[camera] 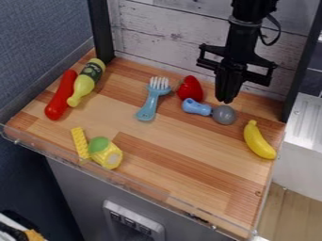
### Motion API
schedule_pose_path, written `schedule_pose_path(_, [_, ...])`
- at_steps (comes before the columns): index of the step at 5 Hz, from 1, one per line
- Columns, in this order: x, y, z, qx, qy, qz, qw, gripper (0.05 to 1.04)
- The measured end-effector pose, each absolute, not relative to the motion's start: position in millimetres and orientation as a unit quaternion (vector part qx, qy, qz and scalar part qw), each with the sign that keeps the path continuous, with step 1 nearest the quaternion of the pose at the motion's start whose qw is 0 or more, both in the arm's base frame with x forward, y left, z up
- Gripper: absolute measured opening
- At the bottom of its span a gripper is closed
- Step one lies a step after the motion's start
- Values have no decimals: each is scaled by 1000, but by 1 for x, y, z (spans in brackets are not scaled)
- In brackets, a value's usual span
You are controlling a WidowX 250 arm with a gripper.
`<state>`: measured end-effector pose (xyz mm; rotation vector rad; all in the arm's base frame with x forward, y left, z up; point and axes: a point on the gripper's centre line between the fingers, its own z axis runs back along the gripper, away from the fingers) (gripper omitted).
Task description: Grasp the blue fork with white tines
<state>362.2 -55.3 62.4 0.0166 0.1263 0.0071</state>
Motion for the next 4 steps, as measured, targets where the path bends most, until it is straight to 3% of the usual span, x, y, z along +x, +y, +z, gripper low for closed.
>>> schedule_pose_path(1, [359,-48,56,6,67,-40,997,97])
schedule_pose_path(2, [358,-25,51,4,72,-91,993,251])
schedule_pose_path(3, [354,-10,47,0,73,-129,989,512])
schedule_pose_path(4, [353,6,51,1,62,-134,989,838])
